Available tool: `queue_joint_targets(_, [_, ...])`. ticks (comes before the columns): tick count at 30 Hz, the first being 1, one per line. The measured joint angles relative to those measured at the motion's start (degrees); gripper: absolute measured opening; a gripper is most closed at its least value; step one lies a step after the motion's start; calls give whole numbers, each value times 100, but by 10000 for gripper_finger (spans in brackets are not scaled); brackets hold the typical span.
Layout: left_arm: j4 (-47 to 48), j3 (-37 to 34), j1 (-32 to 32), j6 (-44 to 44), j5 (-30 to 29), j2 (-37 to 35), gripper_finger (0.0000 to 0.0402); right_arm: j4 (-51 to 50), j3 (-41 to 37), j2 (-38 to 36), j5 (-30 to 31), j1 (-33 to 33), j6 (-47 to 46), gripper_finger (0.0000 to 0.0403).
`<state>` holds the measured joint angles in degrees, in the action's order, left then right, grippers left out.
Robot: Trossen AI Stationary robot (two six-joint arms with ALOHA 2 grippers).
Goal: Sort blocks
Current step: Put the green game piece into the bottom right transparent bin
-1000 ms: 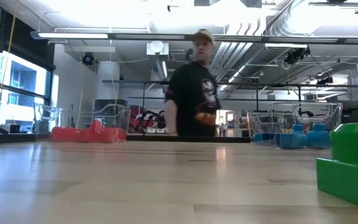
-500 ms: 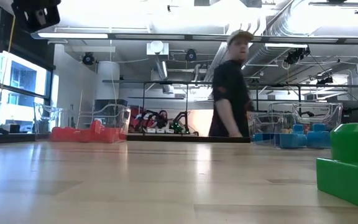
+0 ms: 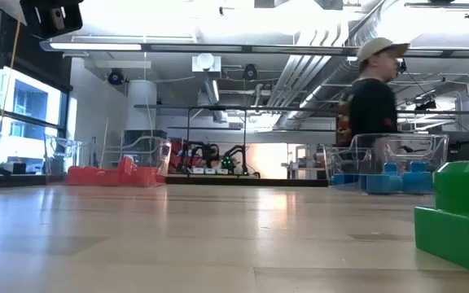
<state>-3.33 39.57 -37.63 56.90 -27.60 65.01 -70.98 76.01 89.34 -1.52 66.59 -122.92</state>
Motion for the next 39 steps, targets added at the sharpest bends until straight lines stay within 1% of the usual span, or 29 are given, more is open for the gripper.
queue_joint_targets(5, [-4,0,0,0,0,0,227,268,0,-2,-73,-91,459,182])
queue_joint_targets(7, [-1,0,-5,2,0,0,227,453,0,-19,-130,-121,635,210])
queue_joint_targets(9, [-2,0,-4,2,0,0,227,814,0,-83,-221,-158,892,229])
queue_joint_targets(12, [2,0,-4,2,0,0,227,1474,0,-203,-131,-175,1112,239])
queue_joint_targets(16, [15,0,-4,0,0,0,227,2618,2,-276,608,-267,1406,238])
queue_joint_targets(19, [47,0,-4,-8,0,0,227,3486,2,-275,1527,-492,1880,238])
queue_joint_targets(22, [45,0,-2,-51,-2,0,227,4243,2,-275,2432,-834,2635,238])
queue_joint_targets(24, [43,0,-1,-51,-2,0,227,4698,4,-275,2674,-1104,3259,238])
queue_joint_targets(27, [45,0,0,-50,-2,0,227,5178,7,-275,2616,-1537,4095,238])
queue_joint_targets(31, [44,0,-2,-52,-2,0,227,5520,7,-275,2227,-2068,4866,238])
queue_joint_targets(35, [43,0,-2,-50,-2,0,227,5574,7,-225,1571,-2515,5202,238])
queue_joint_targets(39, [46,0,-4,-14,-2,0,227,5576,7,-4,1013,-2739,5339,238])
